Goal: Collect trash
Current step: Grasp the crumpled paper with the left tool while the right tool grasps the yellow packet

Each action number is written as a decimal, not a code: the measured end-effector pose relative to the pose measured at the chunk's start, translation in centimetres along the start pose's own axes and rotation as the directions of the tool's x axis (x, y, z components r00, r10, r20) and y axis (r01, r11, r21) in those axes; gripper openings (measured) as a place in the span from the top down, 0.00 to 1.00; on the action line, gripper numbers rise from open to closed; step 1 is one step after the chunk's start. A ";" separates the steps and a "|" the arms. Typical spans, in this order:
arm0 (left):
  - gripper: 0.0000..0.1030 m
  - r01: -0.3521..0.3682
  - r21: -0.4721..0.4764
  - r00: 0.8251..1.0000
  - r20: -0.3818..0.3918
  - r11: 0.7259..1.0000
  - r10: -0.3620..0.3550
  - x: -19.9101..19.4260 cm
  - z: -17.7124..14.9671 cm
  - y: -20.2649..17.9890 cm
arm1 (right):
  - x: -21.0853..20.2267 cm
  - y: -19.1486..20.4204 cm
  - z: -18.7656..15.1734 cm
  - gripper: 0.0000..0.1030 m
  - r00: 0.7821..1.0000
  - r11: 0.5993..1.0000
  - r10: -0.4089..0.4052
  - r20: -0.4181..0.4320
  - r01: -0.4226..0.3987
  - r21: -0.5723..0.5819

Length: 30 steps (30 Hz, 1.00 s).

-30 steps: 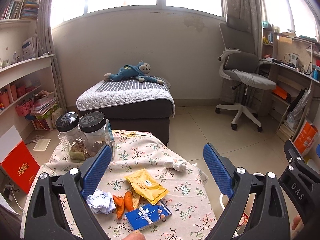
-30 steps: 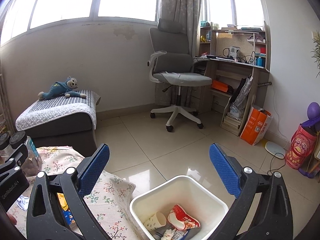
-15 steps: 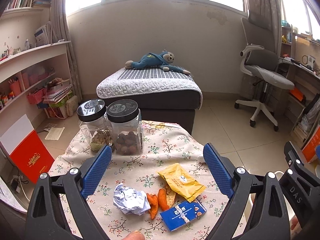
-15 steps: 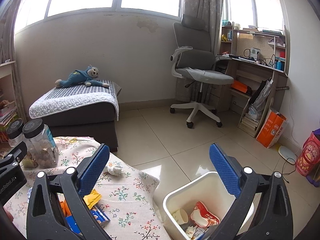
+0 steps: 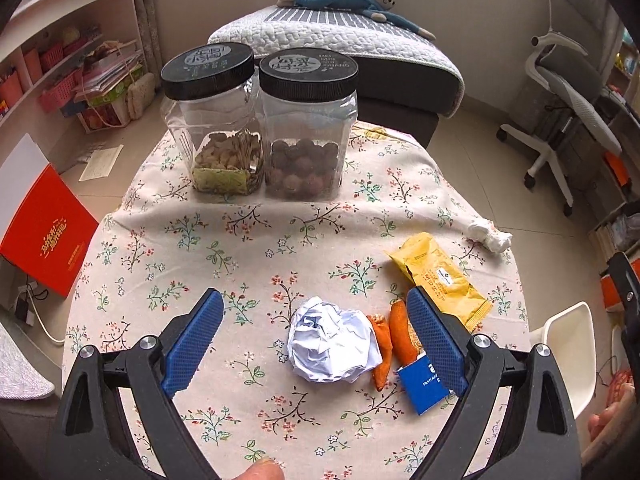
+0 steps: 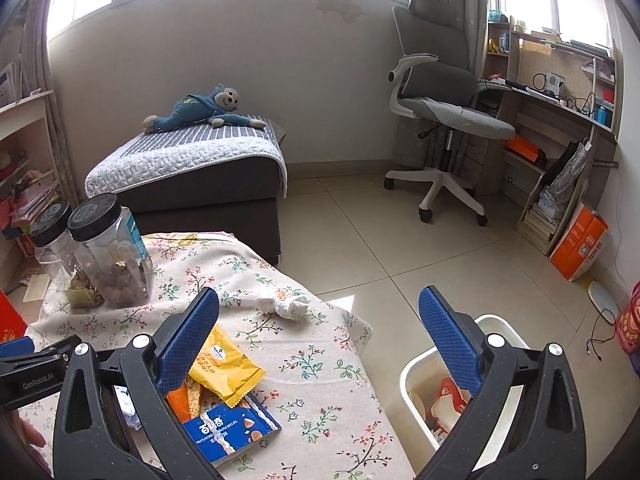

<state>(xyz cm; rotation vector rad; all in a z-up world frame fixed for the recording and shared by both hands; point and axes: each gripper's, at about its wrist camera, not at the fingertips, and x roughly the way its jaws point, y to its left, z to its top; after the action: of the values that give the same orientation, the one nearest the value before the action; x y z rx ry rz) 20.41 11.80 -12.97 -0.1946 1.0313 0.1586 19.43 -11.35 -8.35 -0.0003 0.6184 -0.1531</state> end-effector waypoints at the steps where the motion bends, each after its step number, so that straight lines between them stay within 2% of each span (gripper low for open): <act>1: 0.13 0.004 -0.027 0.999 -0.033 1.000 -0.005 0.8 -0.2 0.3 | 0.7 0.2 -0.1 0.07 1.000 1.000 0.006 -0.022 -0.006 -0.003; 5: 0.13 0.021 -0.120 0.989 -0.145 0.993 -0.039 3.7 -1.3 1.1 | 3.1 0.7 -0.5 0.07 0.995 0.999 0.026 -0.098 -0.028 -0.019; 10: 0.15 0.007 -0.154 0.986 -0.165 0.988 -0.033 5.3 -2.0 1.2 | 6.1 1.7 -1.5 0.07 0.977 0.994 0.093 -0.190 -0.100 -0.030; 13: 0.28 0.045 -0.174 0.975 -0.206 0.984 -0.081 6.3 -2.2 1.4 | 8.1 2.7 -2.4 0.07 0.956 0.987 0.139 -0.257 -0.155 -0.041; 15: 0.56 0.068 -0.168 0.967 -0.231 0.983 -0.106 6.9 -2.4 1.3 | 9.3 3.5 -3.1 0.07 0.942 0.982 0.160 -0.294 -0.182 -0.049; 18: 0.76 0.107 -0.162 0.964 -0.224 0.981 -0.143 6.8 -2.2 1.4 | 11.1 4.4 -4.0 0.07 0.909 0.970 0.208 -0.360 -0.238 -0.040; 20: 0.82 0.115 -0.149 0.968 -0.204 0.982 -0.144 6.1 -2.0 1.5 | 12.0 4.9 -4.5 0.07 0.886 0.962 0.240 -0.396 -0.271 -0.024; 27: 0.82 0.167 -0.146 0.970 -0.155 0.975 -0.189 3.8 -0.9 2.4 | 14.1 5.4 -5.6 0.09 0.811 0.929 0.358 -0.463 -0.359 0.088; 28: 0.82 0.169 -0.141 0.970 -0.152 0.975 -0.190 3.7 -0.8 2.5 | 14.3 5.5 -5.7 0.26 0.795 0.924 0.372 -0.479 -0.369 0.104; 29: 0.82 0.171 -0.135 0.970 -0.149 0.976 -0.191 3.5 -0.7 2.3 | 14.8 5.7 -6.0 0.53 0.773 0.918 0.383 -0.505 -0.378 0.118; 30: 0.82 0.173 -0.127 0.970 -0.147 0.977 -0.191 3.5 -0.6 2.2 | 15.0 5.8 -6.3 0.60 0.757 0.914 0.393 -0.522 -0.385 0.129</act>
<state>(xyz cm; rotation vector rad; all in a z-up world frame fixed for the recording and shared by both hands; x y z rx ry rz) 21.19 13.91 -16.43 -0.4098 1.1579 0.0347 28.68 -7.50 -22.42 0.1931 1.1714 0.2650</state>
